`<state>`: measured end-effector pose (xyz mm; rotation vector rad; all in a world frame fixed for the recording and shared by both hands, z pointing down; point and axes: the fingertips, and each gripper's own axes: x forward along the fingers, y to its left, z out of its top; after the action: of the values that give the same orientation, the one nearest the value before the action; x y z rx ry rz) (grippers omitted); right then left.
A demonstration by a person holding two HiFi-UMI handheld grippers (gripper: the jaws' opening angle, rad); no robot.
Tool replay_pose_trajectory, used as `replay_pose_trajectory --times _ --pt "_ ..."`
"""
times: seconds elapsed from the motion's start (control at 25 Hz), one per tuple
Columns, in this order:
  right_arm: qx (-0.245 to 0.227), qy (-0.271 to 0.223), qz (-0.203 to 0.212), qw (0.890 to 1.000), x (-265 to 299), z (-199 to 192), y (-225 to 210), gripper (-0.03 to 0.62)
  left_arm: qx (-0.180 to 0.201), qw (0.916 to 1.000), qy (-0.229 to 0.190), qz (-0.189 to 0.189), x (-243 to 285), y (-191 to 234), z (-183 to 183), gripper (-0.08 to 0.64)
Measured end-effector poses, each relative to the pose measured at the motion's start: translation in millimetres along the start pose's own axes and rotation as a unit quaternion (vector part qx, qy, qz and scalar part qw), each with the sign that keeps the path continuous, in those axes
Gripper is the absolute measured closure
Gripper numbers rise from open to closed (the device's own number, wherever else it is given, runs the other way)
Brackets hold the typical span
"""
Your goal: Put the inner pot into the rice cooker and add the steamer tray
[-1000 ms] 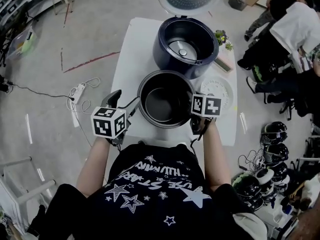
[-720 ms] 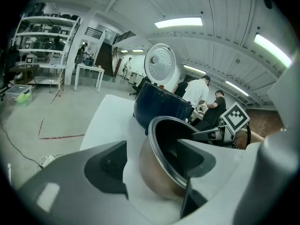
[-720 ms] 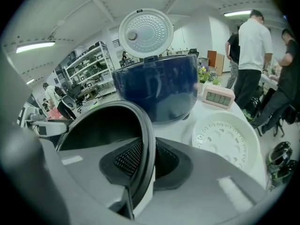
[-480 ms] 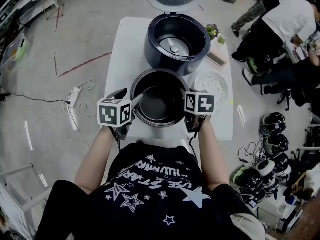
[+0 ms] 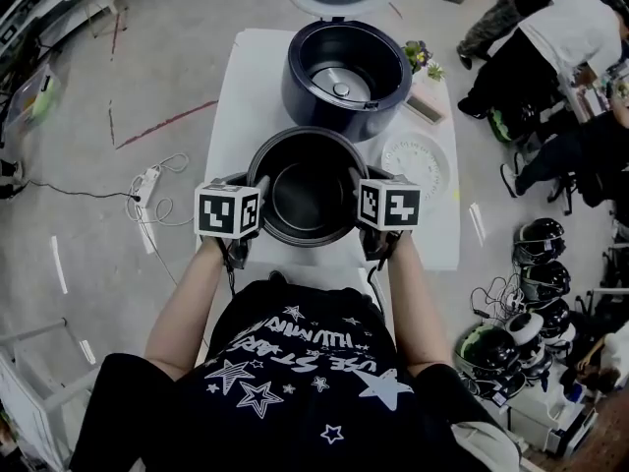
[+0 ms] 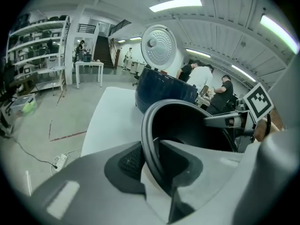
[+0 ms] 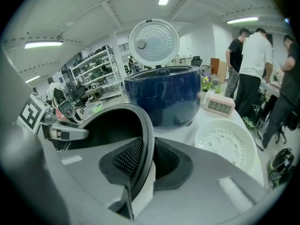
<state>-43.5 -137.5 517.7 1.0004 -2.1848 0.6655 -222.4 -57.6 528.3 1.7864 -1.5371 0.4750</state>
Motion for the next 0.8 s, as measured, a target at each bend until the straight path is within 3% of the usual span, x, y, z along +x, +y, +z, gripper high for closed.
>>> replay_pose_trajectory --times 0.24,0.48,0.8 --pt "-0.033 -0.022 0.014 0.999 -11 4 17 0.506 -0.035 0.9994 -0.004 0.004 -9 5 -10 0.486" --pt "-0.022 -0.056 0.043 0.997 -35 15 33 0.508 -0.017 0.9988 -0.038 0.025 -37 5 8 0.502" --pt "-0.045 -0.114 0.049 0.991 -84 61 56 0.508 -0.008 0.9967 -0.08 0.003 -77 -4 44 0.5"
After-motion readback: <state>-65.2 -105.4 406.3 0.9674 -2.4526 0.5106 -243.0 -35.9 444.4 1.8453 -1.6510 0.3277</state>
